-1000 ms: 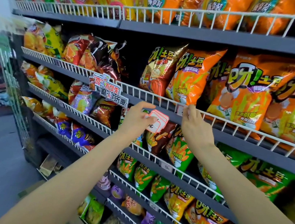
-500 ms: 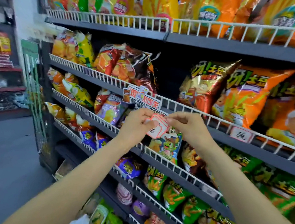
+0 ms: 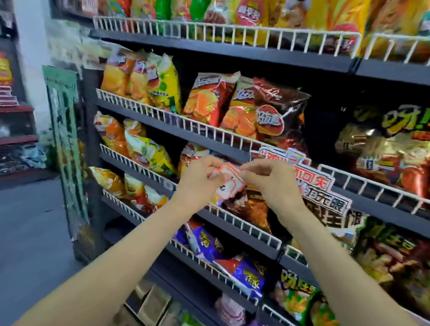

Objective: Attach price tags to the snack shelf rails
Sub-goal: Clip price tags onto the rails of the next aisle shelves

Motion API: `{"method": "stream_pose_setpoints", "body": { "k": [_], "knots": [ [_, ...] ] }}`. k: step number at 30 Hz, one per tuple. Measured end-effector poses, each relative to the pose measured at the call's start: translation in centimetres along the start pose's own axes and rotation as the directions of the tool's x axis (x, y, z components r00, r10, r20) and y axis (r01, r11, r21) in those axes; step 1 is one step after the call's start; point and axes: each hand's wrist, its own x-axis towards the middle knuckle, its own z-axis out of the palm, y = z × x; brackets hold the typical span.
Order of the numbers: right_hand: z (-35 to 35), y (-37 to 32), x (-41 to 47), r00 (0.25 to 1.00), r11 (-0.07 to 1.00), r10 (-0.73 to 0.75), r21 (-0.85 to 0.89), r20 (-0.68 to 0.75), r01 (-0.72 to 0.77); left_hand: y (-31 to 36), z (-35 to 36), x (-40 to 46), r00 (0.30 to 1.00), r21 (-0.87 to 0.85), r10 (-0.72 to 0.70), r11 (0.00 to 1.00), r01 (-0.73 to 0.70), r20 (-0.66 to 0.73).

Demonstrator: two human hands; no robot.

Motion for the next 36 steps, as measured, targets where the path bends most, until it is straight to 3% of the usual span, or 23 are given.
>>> {"method": "stream_pose_setpoints", "body": {
  "k": [9, 17, 22, 26, 36],
  "knots": [
    [7.0, 1.3, 9.5, 0.997, 1.0, 0.011, -0.008, -0.075, -0.011, -6.1, -5.0, 10.5, 0.997, 0.142, 0.049, 0.989, -0.04, -0.06],
    [13.3, 1.3, 17.1, 0.985, 0.956, -0.136, -0.274, -0.103, 0.104, -10.7, -9.4, 18.6, 0.998, 0.078, -0.016, 0.997, 0.021, -0.065],
    [17.1, 1.7, 21.1, 0.984, 0.915, -0.153, -0.388, -0.093, 0.105, -14.3, -11.8, 23.7, 0.995, 0.052, -0.101, 0.994, 0.1, 0.026],
    [19.8, 2.2, 23.6, 0.985, 0.921, -0.068, -0.388, -0.161, 0.0, -17.0, -12.9, 27.6, 0.975, 0.018, -0.161, 0.987, 0.16, 0.155],
    [23.8, 2.3, 26.1, 0.93, 0.849, -0.085, -0.514, -0.357, -0.12, -20.1, -14.2, 31.1, 0.933, -0.1, -0.017, 0.993, 0.057, 0.358]
  ]
}}
